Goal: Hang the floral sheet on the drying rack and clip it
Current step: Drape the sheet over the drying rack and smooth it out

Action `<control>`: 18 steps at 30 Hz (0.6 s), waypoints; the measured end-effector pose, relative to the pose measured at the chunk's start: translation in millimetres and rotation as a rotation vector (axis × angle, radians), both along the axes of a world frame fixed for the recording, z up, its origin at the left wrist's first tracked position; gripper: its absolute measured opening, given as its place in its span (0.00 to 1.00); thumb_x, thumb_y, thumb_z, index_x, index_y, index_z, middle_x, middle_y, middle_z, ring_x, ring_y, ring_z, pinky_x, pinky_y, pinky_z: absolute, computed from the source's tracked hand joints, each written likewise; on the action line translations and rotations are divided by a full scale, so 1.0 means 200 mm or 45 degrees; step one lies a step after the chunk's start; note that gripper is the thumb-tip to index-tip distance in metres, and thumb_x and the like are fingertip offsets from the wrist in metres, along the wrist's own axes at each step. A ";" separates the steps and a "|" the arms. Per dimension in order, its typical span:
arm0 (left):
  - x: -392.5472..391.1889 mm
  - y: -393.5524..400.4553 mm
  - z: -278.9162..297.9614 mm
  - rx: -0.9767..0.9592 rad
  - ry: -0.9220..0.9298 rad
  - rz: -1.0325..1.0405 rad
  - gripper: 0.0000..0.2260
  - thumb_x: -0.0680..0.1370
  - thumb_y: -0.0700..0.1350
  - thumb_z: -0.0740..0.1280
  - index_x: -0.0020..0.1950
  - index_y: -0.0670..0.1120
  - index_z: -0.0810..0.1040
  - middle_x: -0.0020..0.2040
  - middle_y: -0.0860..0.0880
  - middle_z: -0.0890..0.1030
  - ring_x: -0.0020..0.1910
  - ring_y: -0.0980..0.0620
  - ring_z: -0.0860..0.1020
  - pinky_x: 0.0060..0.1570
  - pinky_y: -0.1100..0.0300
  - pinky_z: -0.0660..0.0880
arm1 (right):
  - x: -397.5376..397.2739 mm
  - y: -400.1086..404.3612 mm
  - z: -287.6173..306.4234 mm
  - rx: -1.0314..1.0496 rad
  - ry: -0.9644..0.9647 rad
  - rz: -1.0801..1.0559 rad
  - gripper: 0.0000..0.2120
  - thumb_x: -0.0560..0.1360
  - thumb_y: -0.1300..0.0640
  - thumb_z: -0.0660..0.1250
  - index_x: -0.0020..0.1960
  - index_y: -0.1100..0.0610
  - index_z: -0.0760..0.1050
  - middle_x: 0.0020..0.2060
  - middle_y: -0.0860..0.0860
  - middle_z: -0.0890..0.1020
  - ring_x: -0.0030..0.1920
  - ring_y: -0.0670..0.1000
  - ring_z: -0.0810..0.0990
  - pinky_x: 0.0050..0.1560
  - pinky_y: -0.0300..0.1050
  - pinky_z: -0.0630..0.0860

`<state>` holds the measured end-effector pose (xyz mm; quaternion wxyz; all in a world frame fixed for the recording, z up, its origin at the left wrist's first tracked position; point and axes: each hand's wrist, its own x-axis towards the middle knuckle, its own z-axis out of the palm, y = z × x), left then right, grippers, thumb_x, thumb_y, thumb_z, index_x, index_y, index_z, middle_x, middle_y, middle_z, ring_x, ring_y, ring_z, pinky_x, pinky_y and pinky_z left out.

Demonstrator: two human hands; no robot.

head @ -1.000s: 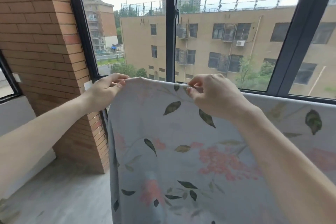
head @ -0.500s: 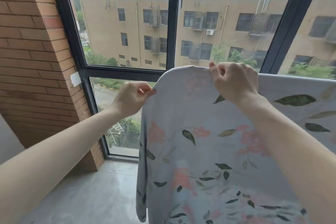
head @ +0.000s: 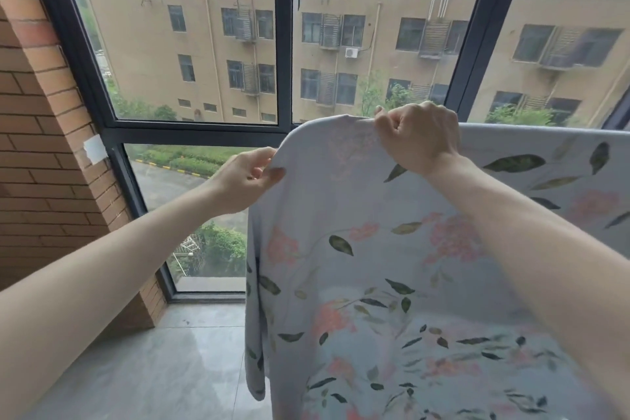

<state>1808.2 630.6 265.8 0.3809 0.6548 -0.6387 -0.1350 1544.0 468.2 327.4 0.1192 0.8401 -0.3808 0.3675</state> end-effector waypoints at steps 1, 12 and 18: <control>-0.04 0.01 0.00 -0.011 -0.006 -0.005 0.10 0.80 0.57 0.65 0.57 0.56 0.81 0.50 0.52 0.86 0.49 0.45 0.85 0.49 0.39 0.82 | -0.04 0.02 0.01 -0.010 -0.001 -0.007 0.30 0.81 0.42 0.55 0.26 0.59 0.66 0.21 0.51 0.71 0.27 0.55 0.74 0.37 0.45 0.71; -0.22 0.26 0.02 -0.020 0.090 -0.189 0.11 0.82 0.55 0.67 0.56 0.48 0.81 0.49 0.48 0.86 0.50 0.44 0.86 0.51 0.37 0.82 | -0.26 0.21 0.03 -0.029 -0.058 0.024 0.30 0.80 0.43 0.56 0.25 0.59 0.61 0.19 0.50 0.65 0.24 0.54 0.69 0.34 0.43 0.65; -0.22 0.33 -0.03 0.004 0.093 -0.299 0.12 0.80 0.53 0.67 0.57 0.47 0.81 0.52 0.50 0.86 0.51 0.44 0.86 0.53 0.37 0.81 | -0.27 0.29 -0.02 0.003 -0.126 0.002 0.28 0.79 0.44 0.58 0.26 0.60 0.60 0.19 0.50 0.62 0.24 0.53 0.67 0.33 0.44 0.63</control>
